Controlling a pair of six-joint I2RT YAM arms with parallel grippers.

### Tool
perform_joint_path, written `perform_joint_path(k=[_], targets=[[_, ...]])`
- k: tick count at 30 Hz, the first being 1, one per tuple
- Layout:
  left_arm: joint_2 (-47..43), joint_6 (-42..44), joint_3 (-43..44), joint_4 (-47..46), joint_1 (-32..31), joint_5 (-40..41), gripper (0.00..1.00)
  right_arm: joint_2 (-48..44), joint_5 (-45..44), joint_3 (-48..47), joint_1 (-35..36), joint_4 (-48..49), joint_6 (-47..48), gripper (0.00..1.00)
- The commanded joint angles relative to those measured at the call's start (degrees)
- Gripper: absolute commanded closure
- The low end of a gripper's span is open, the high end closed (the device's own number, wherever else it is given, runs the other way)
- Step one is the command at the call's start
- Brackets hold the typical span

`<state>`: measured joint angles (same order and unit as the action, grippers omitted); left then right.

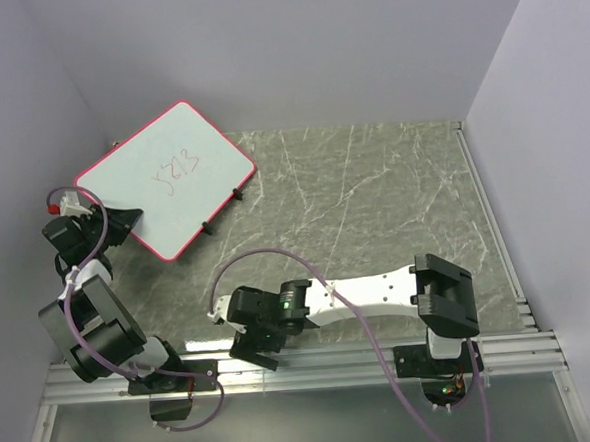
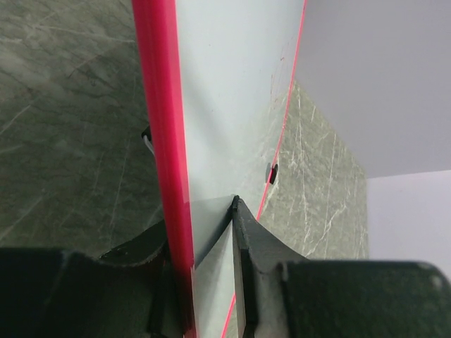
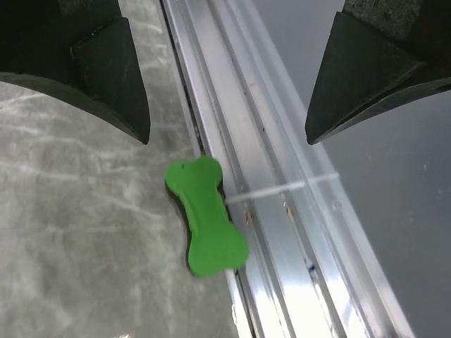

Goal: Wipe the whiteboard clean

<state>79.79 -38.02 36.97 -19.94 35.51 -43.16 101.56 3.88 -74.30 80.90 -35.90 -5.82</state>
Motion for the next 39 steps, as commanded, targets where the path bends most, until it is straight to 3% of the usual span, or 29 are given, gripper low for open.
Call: perform_joint_path(k=[1,6,12,23,26,27,28,29,31,32,35,39], targets=[[-1.1,4.0,0.1,6.2,-1.0,4.3,0.99,0.9,-3.5,-3.5,0.6,5.5,1.2,0.03],[-2.1,4.8,-0.1,7.5,-1.9,5.4,0.99,4.5,-9.2,-4.8,1.5,10.0,2.0,0.05],[-2.9,5.6,-1.3,7.6,-2.4,6.9,0.99,7.6,-9.9,-2.2,1.5,14.3,1.4,0.09],[-3.1,6.6,-0.8,8.5,-3.6,8.2,0.99,4.6,-10.9,5.5,1.7,18.4,-2.1,0.12],[-3.6,6.8,-0.8,9.1,-4.0,8.6,0.99,6.3,-10.5,4.7,1.7,18.4,-2.2,0.25],[-3.8,7.0,-0.8,9.5,-4.3,8.9,1.00,6.7,-10.5,4.2,1.7,18.4,-2.3,0.39],[-4.0,7.3,-0.7,9.7,-4.5,9.3,1.00,7.4,-10.2,3.8,1.7,18.3,-2.3,0.45],[-4.2,7.4,-0.7,9.8,-4.7,9.5,0.99,7.8,-10.1,3.4,1.7,18.1,-2.6,0.58],[-4.3,7.8,-0.6,10.4,-5.1,10.0,1.00,8.1,-10.0,2.4,1.7,17.7,-2.8,0.67],[-4.4,7.9,-0.5,10.5,-5.1,10.2,0.99,8.0,-9.6,2.1,1.6,17.5,-3.0,0.76],[-4.8,7.9,-0.5,10.8,-5.4,10.5,0.99,5.9,-10.1,2.4,1.6,16.7,-3.4,0.88],[-5.6,7.7,-0.7,11.2,-6.3,10.7,0.99,0.8,-12.6,1.4,-0.1,14.6,-4.0,0.93]])
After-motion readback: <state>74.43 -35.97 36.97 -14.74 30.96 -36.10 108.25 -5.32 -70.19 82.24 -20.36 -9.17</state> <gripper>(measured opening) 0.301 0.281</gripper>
